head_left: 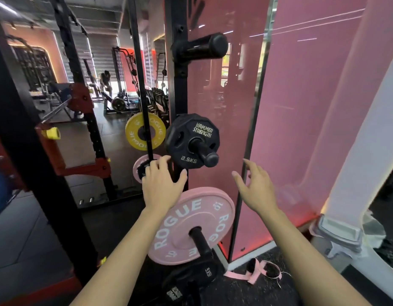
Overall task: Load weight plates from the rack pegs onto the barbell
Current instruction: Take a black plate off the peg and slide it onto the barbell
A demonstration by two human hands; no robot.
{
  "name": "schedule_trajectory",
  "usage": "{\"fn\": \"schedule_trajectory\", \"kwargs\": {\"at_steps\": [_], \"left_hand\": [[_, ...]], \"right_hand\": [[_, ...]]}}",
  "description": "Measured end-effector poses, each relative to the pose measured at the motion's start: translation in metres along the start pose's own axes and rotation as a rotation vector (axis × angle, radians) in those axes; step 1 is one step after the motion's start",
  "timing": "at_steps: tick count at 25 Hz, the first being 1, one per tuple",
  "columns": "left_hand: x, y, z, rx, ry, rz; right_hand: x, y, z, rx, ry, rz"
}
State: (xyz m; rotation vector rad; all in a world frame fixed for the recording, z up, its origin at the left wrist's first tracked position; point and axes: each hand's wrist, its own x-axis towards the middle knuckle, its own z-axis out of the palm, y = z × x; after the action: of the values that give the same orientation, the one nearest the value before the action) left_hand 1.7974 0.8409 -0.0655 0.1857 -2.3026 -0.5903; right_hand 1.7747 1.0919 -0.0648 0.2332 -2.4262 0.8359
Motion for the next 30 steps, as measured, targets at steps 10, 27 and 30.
{"fn": "schedule_trajectory", "kwargs": {"at_steps": [10, 27, 30], "left_hand": [[0.102, -0.003, 0.05, 0.225, 0.185, -0.1], [0.089, 0.008, 0.056, 0.285, 0.283, 0.043], [0.064, 0.017, 0.04, 0.197, 0.272, 0.049]], "right_hand": [[0.147, 0.027, 0.096, 0.116, -0.176, -0.141], [0.15, 0.013, 0.08, 0.05, -0.067, -0.181], [0.123, 0.013, 0.059, 0.056, -0.012, -0.165]]}}
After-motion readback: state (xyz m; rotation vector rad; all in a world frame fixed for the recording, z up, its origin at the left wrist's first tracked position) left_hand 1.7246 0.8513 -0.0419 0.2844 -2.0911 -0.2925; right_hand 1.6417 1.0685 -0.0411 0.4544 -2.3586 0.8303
